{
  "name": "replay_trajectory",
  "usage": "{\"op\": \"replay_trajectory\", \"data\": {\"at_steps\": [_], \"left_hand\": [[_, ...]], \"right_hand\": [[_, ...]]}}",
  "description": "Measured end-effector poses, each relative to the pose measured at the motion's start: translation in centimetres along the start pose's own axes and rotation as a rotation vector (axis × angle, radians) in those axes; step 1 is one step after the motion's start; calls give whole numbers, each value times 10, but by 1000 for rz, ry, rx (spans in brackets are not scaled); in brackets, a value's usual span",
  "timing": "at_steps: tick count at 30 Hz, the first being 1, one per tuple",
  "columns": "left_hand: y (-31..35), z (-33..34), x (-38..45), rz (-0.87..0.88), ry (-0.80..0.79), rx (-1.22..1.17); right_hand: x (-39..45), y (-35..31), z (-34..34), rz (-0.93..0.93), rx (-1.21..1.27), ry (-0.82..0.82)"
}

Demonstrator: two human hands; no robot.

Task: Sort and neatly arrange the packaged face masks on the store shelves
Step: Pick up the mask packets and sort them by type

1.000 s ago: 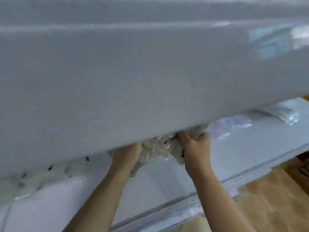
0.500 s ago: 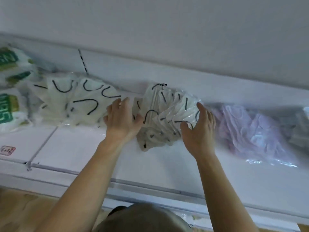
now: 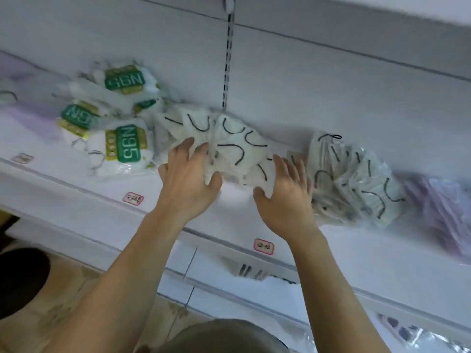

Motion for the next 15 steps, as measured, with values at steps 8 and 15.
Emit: {"op": "replay_trajectory", "data": {"at_steps": [8,15], "left_hand": [[-191,-181,-25,-120,147,106],[-313,-300,-12,-184,221,70]], "right_hand": [[-11,-236,104,-186,78,-76],[18,-410,156,-390,81,-150]]}}
Point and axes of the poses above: each hand's wrist, its own x-axis towards the middle knuckle, its own z-axis out of the palm, y = z × x, the point moved 4 cm from there along x, towards the middle knuckle, and after that the axes turned 8 degrees about -x, right-handed, at the moved point
